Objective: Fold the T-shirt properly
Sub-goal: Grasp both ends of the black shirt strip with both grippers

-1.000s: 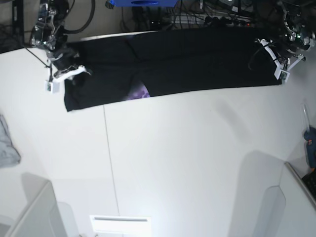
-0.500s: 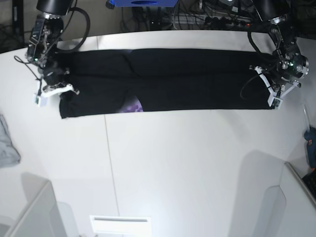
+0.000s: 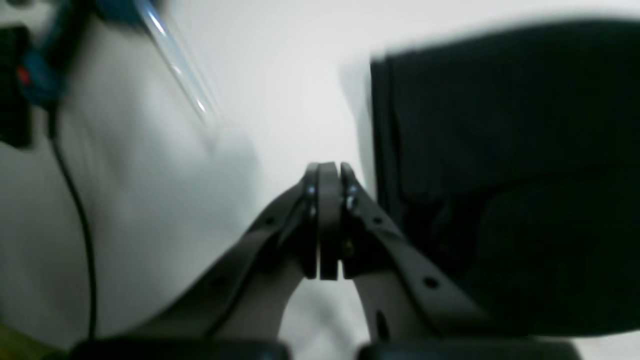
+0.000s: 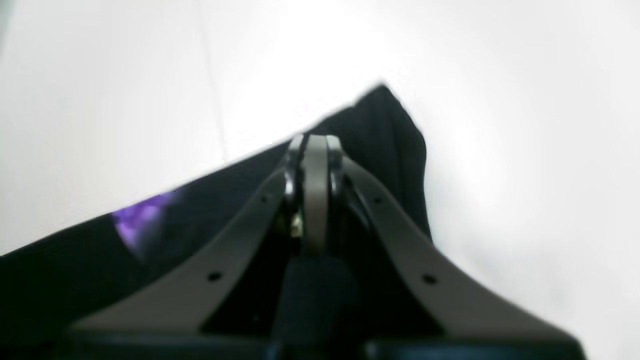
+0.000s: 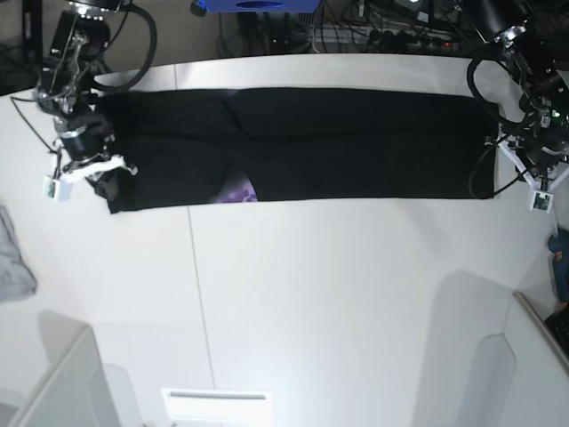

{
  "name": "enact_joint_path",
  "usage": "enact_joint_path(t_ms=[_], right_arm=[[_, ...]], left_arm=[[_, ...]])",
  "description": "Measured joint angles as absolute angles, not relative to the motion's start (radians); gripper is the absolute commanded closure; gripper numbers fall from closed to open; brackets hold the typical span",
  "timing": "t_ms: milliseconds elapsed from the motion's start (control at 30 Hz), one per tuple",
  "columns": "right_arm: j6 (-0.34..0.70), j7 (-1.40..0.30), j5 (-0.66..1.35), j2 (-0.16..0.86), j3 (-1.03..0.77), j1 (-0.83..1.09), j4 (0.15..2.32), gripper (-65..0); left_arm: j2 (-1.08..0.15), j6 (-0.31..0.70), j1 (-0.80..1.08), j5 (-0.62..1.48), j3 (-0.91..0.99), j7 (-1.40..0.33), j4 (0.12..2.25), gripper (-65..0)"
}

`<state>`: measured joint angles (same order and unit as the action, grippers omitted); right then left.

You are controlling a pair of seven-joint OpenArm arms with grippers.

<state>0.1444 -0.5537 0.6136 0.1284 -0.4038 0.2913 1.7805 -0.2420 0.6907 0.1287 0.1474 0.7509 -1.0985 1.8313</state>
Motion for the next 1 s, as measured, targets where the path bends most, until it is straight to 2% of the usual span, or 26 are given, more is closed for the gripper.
enact_joint_path(t_ms=[200, 367, 433, 500, 1000], right_arm=[[0.154, -0.554, 0.617, 0.126, -0.401, 0.355, 1.892, 0.0], [0.154, -0.553, 0.617, 0.126, -0.401, 0.364, 1.892, 0.0], [0.154, -0.553, 0.612, 0.128, -0.381, 0.370, 1.892, 0.0], [0.154, -0.557, 0.608, 0.128, -0.344, 0.375, 1.892, 0.0], [0.154, -0.550, 0.609, 0.128, -0.227, 0.387, 1.892, 0.0]], left_arm=[[-0.249, 0.693, 0.193, 0.312, 0.920, -1.114, 1.788, 0.0], [-0.250, 0.692, 0.246, 0.501, 0.981, -1.106, 1.738, -42.0], [-0.249, 0.693, 0.263, 0.543, 0.975, -1.107, 1.723, -52.8], [-0.247, 0.693, 0.266, 0.565, 0.973, -1.108, 1.701, -59.1], [-0.244, 0.689, 0.217, 0.570, 0.880, -1.057, 1.528, -60.1]])
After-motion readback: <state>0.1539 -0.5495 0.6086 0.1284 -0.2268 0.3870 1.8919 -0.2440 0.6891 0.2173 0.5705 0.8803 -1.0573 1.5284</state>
